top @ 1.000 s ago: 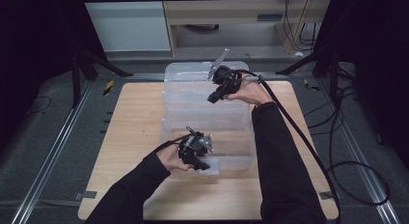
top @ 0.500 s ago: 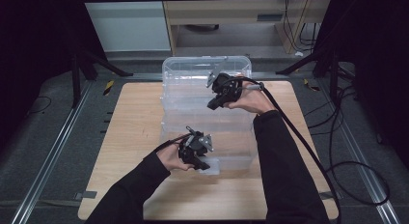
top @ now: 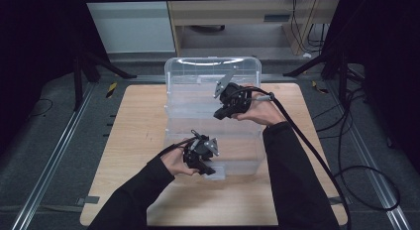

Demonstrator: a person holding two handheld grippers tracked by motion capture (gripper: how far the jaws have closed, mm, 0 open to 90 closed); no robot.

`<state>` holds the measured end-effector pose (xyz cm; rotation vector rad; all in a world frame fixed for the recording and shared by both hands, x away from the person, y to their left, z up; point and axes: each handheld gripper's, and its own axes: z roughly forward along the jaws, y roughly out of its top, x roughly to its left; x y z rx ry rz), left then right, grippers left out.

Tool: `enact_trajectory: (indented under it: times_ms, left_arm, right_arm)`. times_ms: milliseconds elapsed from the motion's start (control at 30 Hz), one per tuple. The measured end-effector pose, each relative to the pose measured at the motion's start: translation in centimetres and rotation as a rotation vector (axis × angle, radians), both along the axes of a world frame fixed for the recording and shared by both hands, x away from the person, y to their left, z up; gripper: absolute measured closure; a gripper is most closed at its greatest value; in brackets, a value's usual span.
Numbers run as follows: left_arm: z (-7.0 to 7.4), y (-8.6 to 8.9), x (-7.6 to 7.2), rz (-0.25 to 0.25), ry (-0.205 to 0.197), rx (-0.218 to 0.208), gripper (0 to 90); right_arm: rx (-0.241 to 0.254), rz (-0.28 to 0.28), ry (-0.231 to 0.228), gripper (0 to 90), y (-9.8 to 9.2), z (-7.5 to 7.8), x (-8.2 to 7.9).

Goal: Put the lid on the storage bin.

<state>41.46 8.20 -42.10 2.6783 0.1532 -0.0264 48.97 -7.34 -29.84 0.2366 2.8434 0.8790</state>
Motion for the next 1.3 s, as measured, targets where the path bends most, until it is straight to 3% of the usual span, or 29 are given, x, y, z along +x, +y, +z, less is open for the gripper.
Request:
enact_trajectory:
  times_ms: [667,900,1100,1300]
  left_arm:
    - [0.2,-0.1,-0.5,-0.006,-0.03,0.019,66.3]
    - [0.3,-0.3,-1.1,-0.001,-0.067,0.038,63.7]
    - [2.3,0.4,-1.6,-0.001,-0.082,-0.058,62.5]
    - [5.0,1.8,-2.8,0.024,-0.134,-0.103,61.5]
  right_arm:
    - [0.056,0.02,0.016,88.8,-0.8,-1.5,-2.7]
    - [0.058,0.03,0.014,89.1,-0.9,-1.8,-3.2]
    - [0.056,0.037,0.027,89.4,-0.8,-1.9,-3.5]
    - [0.057,0.038,0.018,89.2,-0.9,-2.0,-3.7]
